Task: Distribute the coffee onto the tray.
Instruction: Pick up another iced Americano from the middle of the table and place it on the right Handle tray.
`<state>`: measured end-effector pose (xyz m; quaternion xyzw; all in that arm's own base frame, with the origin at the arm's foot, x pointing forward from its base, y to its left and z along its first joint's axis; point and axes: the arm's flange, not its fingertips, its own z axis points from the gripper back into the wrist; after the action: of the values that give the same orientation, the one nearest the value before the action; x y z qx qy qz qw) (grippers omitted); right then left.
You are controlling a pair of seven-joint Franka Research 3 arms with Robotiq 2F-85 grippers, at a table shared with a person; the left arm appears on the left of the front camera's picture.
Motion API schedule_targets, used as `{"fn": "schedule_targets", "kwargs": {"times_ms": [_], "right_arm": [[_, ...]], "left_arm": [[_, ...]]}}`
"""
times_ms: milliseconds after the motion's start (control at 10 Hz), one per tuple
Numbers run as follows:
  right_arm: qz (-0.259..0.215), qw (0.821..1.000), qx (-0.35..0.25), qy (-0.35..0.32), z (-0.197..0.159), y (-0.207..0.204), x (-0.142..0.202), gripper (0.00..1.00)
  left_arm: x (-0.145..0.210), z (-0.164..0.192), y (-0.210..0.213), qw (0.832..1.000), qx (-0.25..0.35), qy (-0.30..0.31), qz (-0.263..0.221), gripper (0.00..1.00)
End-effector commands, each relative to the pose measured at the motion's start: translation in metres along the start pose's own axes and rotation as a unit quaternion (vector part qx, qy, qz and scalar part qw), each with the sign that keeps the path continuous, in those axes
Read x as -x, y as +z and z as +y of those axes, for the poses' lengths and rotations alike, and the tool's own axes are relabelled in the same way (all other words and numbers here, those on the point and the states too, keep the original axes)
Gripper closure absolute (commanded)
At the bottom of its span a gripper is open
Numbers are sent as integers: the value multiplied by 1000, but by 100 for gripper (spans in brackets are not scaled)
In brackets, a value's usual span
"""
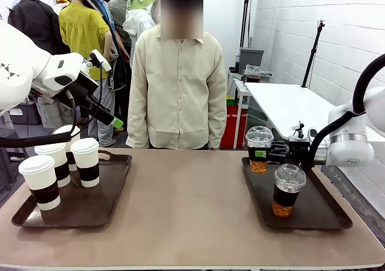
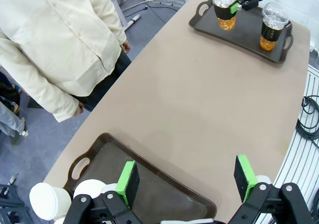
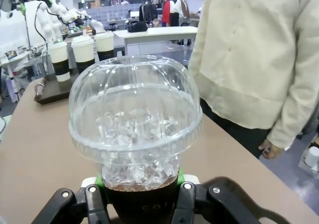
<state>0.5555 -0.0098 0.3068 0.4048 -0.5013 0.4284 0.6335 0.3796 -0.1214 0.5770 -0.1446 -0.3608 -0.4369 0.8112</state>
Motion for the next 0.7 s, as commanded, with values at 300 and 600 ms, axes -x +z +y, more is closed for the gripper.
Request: {"fn": "schedule_targets", "kwargs": {"times_ms": [300,600], "right_arm": [[-39,998,22,38,-3,10,38,48],[-56,997,34,41,-3,13,63,48]], "left_arm": [[1,1,-1,1000,2,2,-1,0],[1,1,-1,1000,2,2,-1,0]]}}
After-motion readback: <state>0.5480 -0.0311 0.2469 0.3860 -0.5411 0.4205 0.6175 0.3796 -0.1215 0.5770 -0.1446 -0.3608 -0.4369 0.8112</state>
